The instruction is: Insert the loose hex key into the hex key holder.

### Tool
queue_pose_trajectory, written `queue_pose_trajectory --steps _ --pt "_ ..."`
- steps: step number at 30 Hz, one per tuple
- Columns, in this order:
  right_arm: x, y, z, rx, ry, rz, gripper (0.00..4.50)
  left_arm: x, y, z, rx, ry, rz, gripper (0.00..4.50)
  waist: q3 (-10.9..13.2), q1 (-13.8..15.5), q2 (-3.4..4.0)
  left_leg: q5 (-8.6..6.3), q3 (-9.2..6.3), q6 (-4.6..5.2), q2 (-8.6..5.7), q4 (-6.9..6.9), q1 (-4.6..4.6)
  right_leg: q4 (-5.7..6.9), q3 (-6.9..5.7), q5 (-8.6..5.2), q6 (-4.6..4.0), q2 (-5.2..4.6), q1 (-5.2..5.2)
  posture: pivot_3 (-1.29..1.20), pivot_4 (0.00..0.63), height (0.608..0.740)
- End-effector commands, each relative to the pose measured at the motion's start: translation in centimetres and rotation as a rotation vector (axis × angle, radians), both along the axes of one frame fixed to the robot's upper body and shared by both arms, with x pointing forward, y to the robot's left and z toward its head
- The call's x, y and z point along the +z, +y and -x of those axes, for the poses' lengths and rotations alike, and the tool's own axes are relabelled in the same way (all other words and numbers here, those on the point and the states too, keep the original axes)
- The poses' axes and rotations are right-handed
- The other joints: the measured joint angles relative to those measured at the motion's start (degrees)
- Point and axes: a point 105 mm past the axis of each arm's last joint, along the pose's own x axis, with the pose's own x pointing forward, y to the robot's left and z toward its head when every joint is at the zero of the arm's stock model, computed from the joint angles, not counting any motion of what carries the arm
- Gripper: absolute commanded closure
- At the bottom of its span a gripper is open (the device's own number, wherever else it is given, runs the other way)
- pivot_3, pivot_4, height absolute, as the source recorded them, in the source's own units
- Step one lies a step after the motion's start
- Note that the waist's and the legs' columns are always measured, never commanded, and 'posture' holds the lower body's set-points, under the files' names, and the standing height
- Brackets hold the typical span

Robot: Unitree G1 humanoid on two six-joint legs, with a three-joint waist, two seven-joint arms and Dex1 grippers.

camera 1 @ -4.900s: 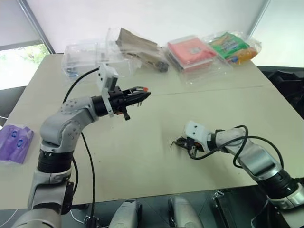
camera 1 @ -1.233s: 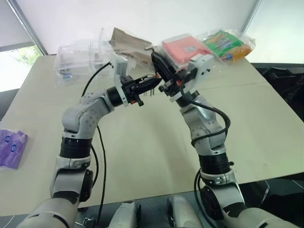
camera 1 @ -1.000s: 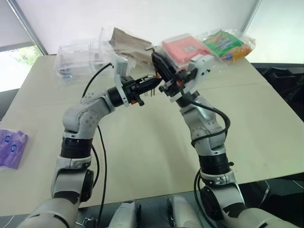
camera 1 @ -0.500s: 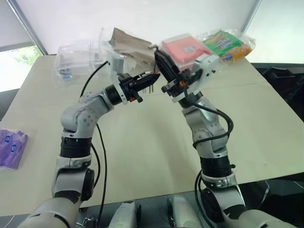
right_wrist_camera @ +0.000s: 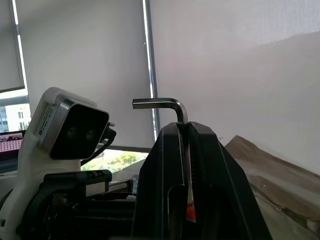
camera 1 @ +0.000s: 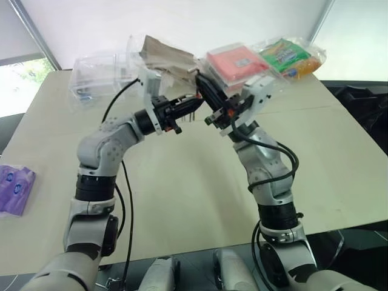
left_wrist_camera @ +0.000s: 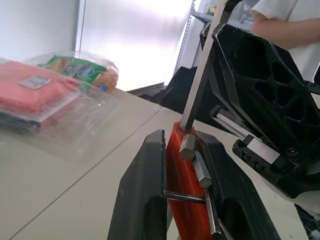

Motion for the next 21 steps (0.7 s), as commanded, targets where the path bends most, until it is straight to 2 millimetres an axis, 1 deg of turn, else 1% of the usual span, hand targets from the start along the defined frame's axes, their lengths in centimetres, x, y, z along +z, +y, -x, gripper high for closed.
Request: queue_pose_trajectory --steps 1,5,6,8,10,13,15,17,19,21 --pt "-0.1 0.6 0.8 0.036 -0.002 0.026 4.47 2.3 -0.3 0.9 -0.025 -0.107 0.027 4.23 0.0 0.0 0.00 0.00 0.00 0.00 0.00 0.00 0.00 0.00 0.00 0.00 0.00 0.00 0.00 0.00 0.150 0.740" --pt "-0.8 0.2 0.8 0.031 0.020 0.044 3.02 2.3 -0.4 0.9 -0.027 -0.107 0.029 4.23 0.0 0.0 0.00 0.00 0.00 0.00 0.00 0.00 0.00 0.00 0.00 0.00 0.00 0.00 0.00 0.00 0.150 0.740" --pt "-1.1 0.0 0.9 0.031 0.029 0.050 2.44 2.3 -0.4 0.9 -0.027 -0.107 0.029 4.23 0.0 0.0 0.00 0.00 0.00 0.00 0.00 0.00 0.00 0.00 0.00 0.00 0.00 0.00 0.00 0.00 0.150 0.740" --pt "-1.9 -0.6 1.1 0.020 0.047 0.067 1.54 2.2 -0.4 0.9 -0.027 -0.103 0.031 4.23 0.0 0.1 0.00 0.00 0.00 0.00 0.00 0.00 -0.01 0.00 0.00 0.00 0.00 0.00 0.01 0.00 0.150 0.740" --pt "-2.9 -1.8 1.6 0.009 0.074 0.077 1.54 2.1 -0.4 0.9 -0.029 -0.096 0.033 4.23 0.0 0.3 0.00 0.00 0.00 0.00 -0.01 0.01 -0.02 -0.01 0.00 0.00 0.00 -0.01 0.01 0.00 0.150 0.740" --pt "-4.5 -4.1 2.6 -0.035 0.124 0.106 1.54 1.8 -0.4 0.9 -0.037 -0.076 0.037 4.23 0.0 0.6 0.00 -0.01 -0.01 0.01 -0.02 0.01 -0.03 -0.03 0.00 0.00 0.00 -0.02 0.03 0.00 0.150 0.740" --pt "-5.6 -6.3 3.4 -0.079 0.165 0.139 1.54 1.2 -0.5 0.6 -0.038 -0.040 0.039 4.23 0.0 0.8 -0.01 -0.01 0.02 0.01 -0.03 0.04 -0.04 -0.05 0.01 0.00 0.00 -0.02 0.04 0.00 0.150 0.740" --pt "-6.1 -8.3 4.1 -0.123 0.197 0.158 1.54 0.5 -0.8 0.6 -0.053 0.002 0.039 4.23 0.0 1.3 -0.01 -0.01 0.03 0.02 -0.02 0.04 -0.02 -0.05 0.02 0.00 0.00 -0.01 0.06 0.00 0.150 0.740" --pt "-6.2 -10.4 4.5 -0.188 0.213 0.182 1.54 -0.7 -1.4 0.7 -0.082 0.059 0.040 4.23 0.0 1.6 0.00 -0.02 0.07 0.04 -0.02 0.05 -0.01 -0.06 0.05 0.00 0.00 0.01 0.07 0.00 0.150 0.740" --pt "-6.0 -12.9 4.9 -0.268 0.223 0.212 1.54 -2.3 -2.7 0.9 -0.128 0.142 0.049 4.23 0.0 1.8 0.00 -0.10 0.07 0.18 -0.01 0.07 0.04 -0.09 0.04 0.00 0.00 0.02 0.15 0.00 0.150 0.740"
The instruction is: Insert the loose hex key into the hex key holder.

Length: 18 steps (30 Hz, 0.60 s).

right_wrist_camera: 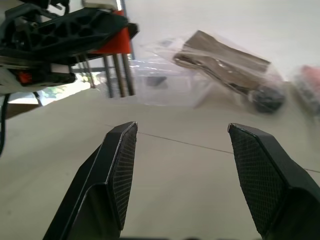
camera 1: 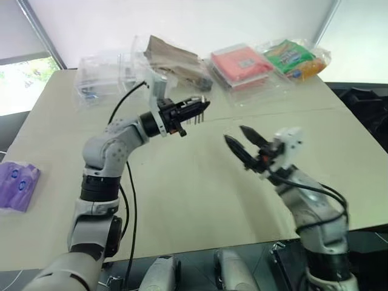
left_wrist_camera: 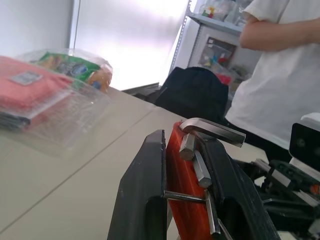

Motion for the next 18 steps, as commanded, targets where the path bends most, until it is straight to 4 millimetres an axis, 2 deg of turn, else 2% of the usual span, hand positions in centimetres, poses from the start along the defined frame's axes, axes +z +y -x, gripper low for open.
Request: queue_pose_trajectory --steps 1,4,7,11,18 --pt "2.2 -3.3 1.2 -0.089 -0.070 0.045 1.54 -2.1 -2.2 0.8 -0.094 0.122 0.028 4.23 0.0 0.3 0.01 -0.07 -0.01 0.13 0.00 0.01 0.04 -0.03 -0.01 0.00 0.00 0.00 0.06 0.00 0.150 0.740" --pt "2.3 -5.4 1.5 -0.152 -0.070 0.095 1.54 -4.0 -4.1 0.6 -0.115 0.252 0.048 4.23 0.0 0.4 -0.02 -0.10 -0.06 0.18 -0.01 0.08 0.07 -0.15 -0.05 0.00 0.00 0.01 0.24 0.00 0.150 0.740" --pt "2.9 -6.8 1.4 -0.216 -0.089 0.112 1.54 -7.1 -6.1 -0.2 -0.097 0.424 0.053 4.23 0.0 0.4 -0.01 -0.10 -0.04 0.19 -0.01 0.10 0.09 -0.15 -0.04 0.00 0.00 0.01 0.25 0.00 0.150 0.740" --pt "2.8 -6.6 2.0 -0.234 -0.094 0.110 1.54 -9.7 -7.9 -0.8 -0.079 0.576 0.065 4.23 0.0 0.3 -0.01 -0.11 -0.03 0.20 0.01 0.07 0.12 -0.14 -0.04 0.00 0.00 0.04 0.27 0.00 0.150 0.740" --pt "2.2 -6.0 2.6 -0.260 -0.087 0.101 1.54 -12.6 -8.7 -2.2 -0.014 0.833 0.146 4.23 0.0 0.4 -0.01 -0.10 -0.03 0.19 0.00 0.09 0.11 -0.15 -0.04 0.00 0.01 0.03 0.27 0.00 0.150 0.740"
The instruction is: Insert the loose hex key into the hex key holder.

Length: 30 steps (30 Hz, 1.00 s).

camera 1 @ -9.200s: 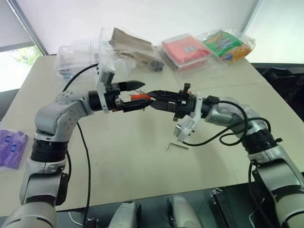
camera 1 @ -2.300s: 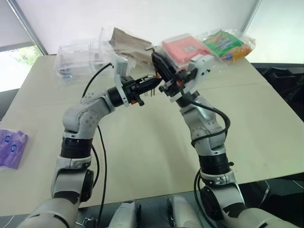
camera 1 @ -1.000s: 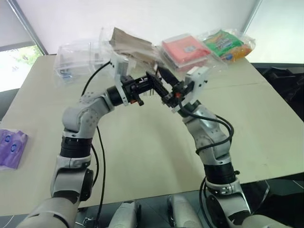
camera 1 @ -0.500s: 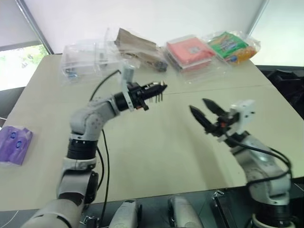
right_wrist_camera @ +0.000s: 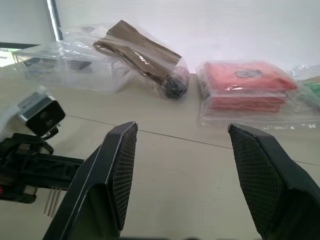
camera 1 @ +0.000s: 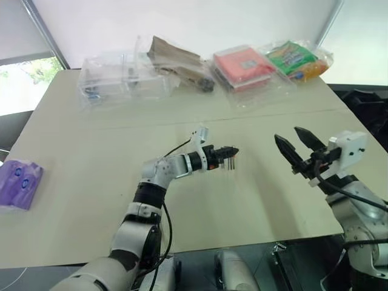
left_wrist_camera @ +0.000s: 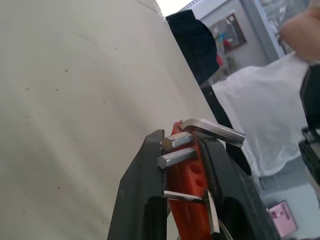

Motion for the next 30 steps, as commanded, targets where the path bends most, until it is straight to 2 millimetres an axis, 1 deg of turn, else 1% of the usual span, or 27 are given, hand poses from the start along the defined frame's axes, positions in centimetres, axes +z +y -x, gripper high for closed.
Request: queue_pose_trajectory --steps 1,2,3,6,7,8,9,10,13,15,18,20,22,25,28,30 --pt "1.3 0.7 0.6 0.002 -0.071 0.014 1.47 -0.3 0.0 -0.7 0.040 0.088 0.038 3.73 0.0 0.0 0.00 0.00 0.00 0.00 0.00 0.00 0.01 0.00 0.00 0.00 0.00 0.00 0.01 0.00 0.150 0.740" --pt "1.3 0.8 0.6 0.001 -0.071 0.014 1.43 -0.6 0.1 -0.8 0.047 0.111 0.040 3.16 0.0 0.0 0.00 0.01 0.00 -0.01 0.00 0.00 0.00 0.00 0.00 0.00 0.00 0.00 0.00 0.00 0.150 0.740" --pt "1.3 0.8 0.5 0.001 -0.071 0.014 1.43 -1.0 0.3 -0.9 0.059 0.136 0.033 2.79 0.0 0.0 0.00 0.02 0.00 -0.03 0.00 0.00 0.01 0.00 0.00 0.00 0.00 0.00 0.00 0.00 0.150 0.740" --pt "1.2 1.0 0.4 0.000 -0.072 0.016 1.43 -2.1 0.9 -1.1 0.087 0.184 0.003 1.22 0.0 0.0 -0.01 0.08 0.00 -0.14 0.00 0.00 0.01 0.00 -0.01 0.00 0.00 0.00 0.00 0.00 0.150 0.740" --pt "1.2 1.0 0.3 0.002 -0.072 0.016 1.43 -2.5 1.3 -1.2 0.104 0.202 -0.008 0.77 0.0 0.1 -0.01 0.12 0.00 -0.22 0.00 0.00 0.02 0.00 -0.01 0.00 0.00 0.00 0.04 0.00 0.150 0.740" --pt "1.2 1.1 0.3 0.003 -0.073 0.015 1.43 -2.7 1.7 -1.3 0.115 0.214 -0.015 0.20 -0.1 0.1 -0.02 0.13 -0.01 -0.23 -0.01 0.01 0.09 -0.01 -0.01 0.00 0.00 0.00 0.11 0.00 0.150 0.740" --pt "1.2 1.2 0.2 0.004 -0.073 0.015 1.43 -3.0 2.0 -1.4 0.127 0.223 -0.029 0.09 -0.1 0.0 -0.03 0.10 -0.01 -0.18 0.00 0.01 0.20 -0.03 -0.01 0.00 0.00 0.00 0.23 0.00 0.150 0.740" --pt "1.2 1.2 0.2 0.007 -0.073 0.016 1.43 -3.2 2.4 -1.5 0.135 0.223 -0.048 0.09 -0.1 0.0 -0.02 -0.01 0.00 0.01 0.00 0.00 0.33 -0.03 -0.01 0.00 0.01 0.00 0.34 0.00 0.150 0.740" --pt "1.1 1.4 0.0 0.018 -0.069 0.026 1.43 -2.9 4.6 -1.9 0.140 0.072 -0.214 0.09 -0.1 -0.6 -0.01 -0.01 0.01 0.01 0.03 -0.06 0.44 -0.01 0.01 -0.01 0.01 0.06 0.39 0.00 0.150 0.740" --pt "1.0 1.4 -0.1 0.022 -0.065 0.035 1.43 -2.6 5.3 -2.0 0.128 -0.032 -0.305 0.09 -0.1 -0.8 0.02 0.00 0.06 -0.01 0.07 -0.19 0.59 0.01 0.08 -0.01 0.01 0.09 0.39 0.00 0.150 0.740" --pt "0.8 1.4 -0.5 0.040 -0.052 0.063 1.43 -1.2 6.6 -2.5 0.096 -0.348 -0.511 0.09 -0.1 -0.7 0.03 0.02 0.09 -0.05 0.07 -0.33 0.81 0.02 0.19 -0.01 0.00 0.11 0.45 0.00 0.150 0.740" --pt "0.5 1.4 -0.6 0.072 -0.017 0.105 1.43 0.0 7.0 -2.4 0.040 -0.564 -0.605 0.09 -0.1 -0.5 0.03 0.03 0.15 -0.08 0.06 -0.34 0.84 0.01 0.22 -0.01 0.00 0.10 0.45 0.00 0.150 0.740" --pt "0.1 1.4 -0.6 0.114 0.021 0.162 1.43 0.9 7.3 -2.2 0.010 -0.662 -0.623 0.09 -0.1 -0.1 0.03 0.04 0.14 -0.10 0.03 -0.34 0.80 -0.02 0.22 -0.01 0.00 0.08 0.45 0.00 0.150 0.740" --pt "-0.6 1.7 0.1 0.226 0.098 0.302 1.43 3.2 8.2 -2.2 -0.006 -0.774 -0.624 0.09 -0.1 0.9 0.02 0.00 0.05 -0.02 -0.01 -0.20 0.50 -0.14 0.15 -0.01 0.00 0.02 0.37 0.00 0.150 0.740" --pt "-0.8 1.3 0.8 0.319 0.175 0.449 1.43 5.3 9.4 -0.9 -0.085 -0.857 -0.606 0.09 0.0 1.1 -0.02 0.00 0.02 -0.01 -0.04 0.05 0.08 -0.18 0.10 0.05 0.11 -0.02 0.15 0.00 0.150 0.740" --pt "-0.6 0.8 1.2 0.362 0.213 0.541 1.43 6.3 10.5 0.3 -0.134 -0.875 -0.585 0.09 0.0 1.1 -0.02 -0.01 0.03 0.00 -0.04 0.05 0.05 -0.20 0.10 0.06 0.12 -0.03 0.12 0.00 0.150 0.740"
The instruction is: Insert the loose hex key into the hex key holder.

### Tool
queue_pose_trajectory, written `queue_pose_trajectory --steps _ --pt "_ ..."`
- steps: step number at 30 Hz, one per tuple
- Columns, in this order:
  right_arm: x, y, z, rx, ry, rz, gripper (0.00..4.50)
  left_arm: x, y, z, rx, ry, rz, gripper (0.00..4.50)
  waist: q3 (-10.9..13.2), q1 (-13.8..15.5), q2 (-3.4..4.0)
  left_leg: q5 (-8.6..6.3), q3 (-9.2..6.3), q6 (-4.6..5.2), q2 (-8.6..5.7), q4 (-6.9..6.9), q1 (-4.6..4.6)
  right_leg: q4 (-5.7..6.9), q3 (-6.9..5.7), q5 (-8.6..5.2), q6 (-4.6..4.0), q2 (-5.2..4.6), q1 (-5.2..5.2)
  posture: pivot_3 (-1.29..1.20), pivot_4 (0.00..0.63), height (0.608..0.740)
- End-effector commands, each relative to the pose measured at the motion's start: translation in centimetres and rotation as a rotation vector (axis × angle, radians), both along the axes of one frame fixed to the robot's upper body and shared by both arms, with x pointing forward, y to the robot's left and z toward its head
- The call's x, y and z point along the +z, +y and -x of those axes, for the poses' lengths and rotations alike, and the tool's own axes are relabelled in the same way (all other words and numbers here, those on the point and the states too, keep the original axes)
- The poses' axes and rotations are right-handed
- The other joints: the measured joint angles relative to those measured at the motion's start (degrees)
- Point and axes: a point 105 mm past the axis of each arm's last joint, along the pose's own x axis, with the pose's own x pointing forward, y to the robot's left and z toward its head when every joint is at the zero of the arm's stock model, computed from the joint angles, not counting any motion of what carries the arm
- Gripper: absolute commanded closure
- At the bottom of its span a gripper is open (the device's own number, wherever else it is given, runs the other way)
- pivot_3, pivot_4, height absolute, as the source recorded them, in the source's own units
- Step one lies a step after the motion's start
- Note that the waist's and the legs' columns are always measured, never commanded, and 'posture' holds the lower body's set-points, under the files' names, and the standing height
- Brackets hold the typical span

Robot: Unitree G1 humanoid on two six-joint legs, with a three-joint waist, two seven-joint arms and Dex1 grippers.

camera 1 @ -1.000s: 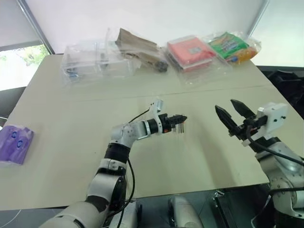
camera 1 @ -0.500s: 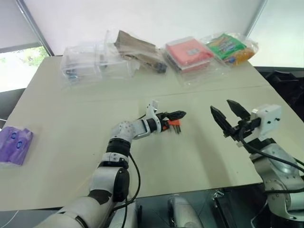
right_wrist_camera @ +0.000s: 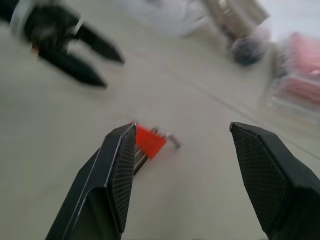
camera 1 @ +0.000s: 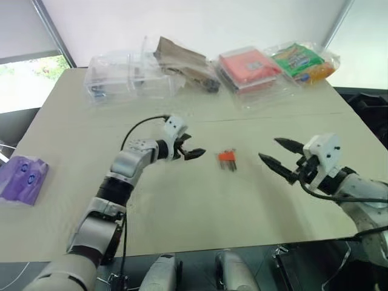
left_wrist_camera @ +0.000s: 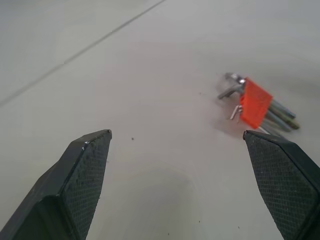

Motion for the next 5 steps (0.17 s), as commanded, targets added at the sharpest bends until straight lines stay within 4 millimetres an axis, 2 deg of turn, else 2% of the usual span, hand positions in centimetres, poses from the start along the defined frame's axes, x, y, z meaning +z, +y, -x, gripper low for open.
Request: queue_pose_trajectory --steps 1,5 --pt "0.9 -0.5 0.8 0.082 0.028 0.118 1.43 3.4 0.6 2.0 -0.121 -0.051 0.040 0.09 0.0 0.0 0.00 -0.03 0.00 0.05 0.01 -0.01 0.00 0.00 0.00 0.00 0.00 0.00 -0.01 0.00 0.150 0.740" --pt "2.1 -0.7 1.2 0.143 0.054 0.192 1.43 5.4 1.9 3.8 -0.144 0.019 0.132 0.09 0.0 -0.1 0.00 -0.09 -0.02 0.16 0.05 -0.01 0.01 0.02 -0.02 0.00 0.00 0.03 0.00 0.00 0.150 0.740"
